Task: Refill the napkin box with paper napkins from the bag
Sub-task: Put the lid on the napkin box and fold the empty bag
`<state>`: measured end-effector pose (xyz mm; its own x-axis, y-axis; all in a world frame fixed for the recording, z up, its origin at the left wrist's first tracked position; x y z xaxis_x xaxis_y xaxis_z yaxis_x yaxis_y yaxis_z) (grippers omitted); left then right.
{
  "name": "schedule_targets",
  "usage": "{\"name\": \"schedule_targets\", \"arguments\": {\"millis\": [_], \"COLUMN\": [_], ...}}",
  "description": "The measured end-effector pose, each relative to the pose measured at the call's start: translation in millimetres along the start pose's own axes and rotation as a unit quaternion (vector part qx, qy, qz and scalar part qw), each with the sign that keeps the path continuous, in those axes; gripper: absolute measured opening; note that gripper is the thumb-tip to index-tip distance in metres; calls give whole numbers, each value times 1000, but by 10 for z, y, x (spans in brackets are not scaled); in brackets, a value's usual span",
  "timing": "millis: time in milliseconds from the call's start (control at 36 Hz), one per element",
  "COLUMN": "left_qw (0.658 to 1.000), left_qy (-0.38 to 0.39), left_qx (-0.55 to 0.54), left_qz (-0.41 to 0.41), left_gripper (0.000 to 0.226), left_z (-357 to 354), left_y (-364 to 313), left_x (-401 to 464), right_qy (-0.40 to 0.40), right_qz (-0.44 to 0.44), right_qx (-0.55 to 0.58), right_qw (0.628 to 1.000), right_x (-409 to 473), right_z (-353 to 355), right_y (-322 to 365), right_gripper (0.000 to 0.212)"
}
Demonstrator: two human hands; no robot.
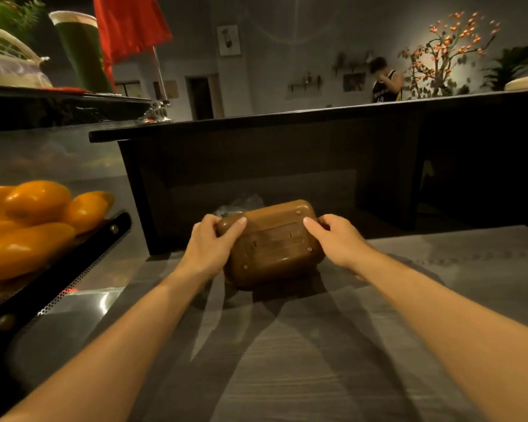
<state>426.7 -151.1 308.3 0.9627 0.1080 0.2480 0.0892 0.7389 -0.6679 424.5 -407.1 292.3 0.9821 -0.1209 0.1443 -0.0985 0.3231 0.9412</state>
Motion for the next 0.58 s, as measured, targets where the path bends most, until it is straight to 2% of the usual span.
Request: {"name": "schedule_targets", "arguments": {"millis": [83, 250, 500, 583], "left_qw": [998, 998, 989, 984], "left_qy": [43, 63, 6, -24], "left_qx": [-39, 0, 144, 176], "left_qz": [26, 19, 37, 2], "left_gripper": [39, 48, 58, 66], "left_z": [-105, -104, 81, 154], "left_y": [54, 86, 17, -100], "left_x": [32, -64, -516, -697], "right_qy": [33, 41, 59, 59], "right_qz": [-41, -44, -56, -53], "right_qx": [27, 8, -25, -20], "right_qw": [998, 998, 996, 997], "right_x": [12, -49, -435, -586], "right_z": [-116, -96, 26, 75], "right_y": [-111, -106, 20, 51], "right_gripper": [43, 44, 39, 43]}}
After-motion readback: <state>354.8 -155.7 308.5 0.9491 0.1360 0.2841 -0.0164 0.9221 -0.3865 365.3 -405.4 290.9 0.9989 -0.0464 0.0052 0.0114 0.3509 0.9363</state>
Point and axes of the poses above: each hand's wrist, its own x-axis towards the middle knuckle, its own z-axis out of the back of the hand, y = z × x, the point moved 10 cm from there along x, towards the middle knuckle, and after that the axes turned 13 degrees about x, right-handed, at the moved point
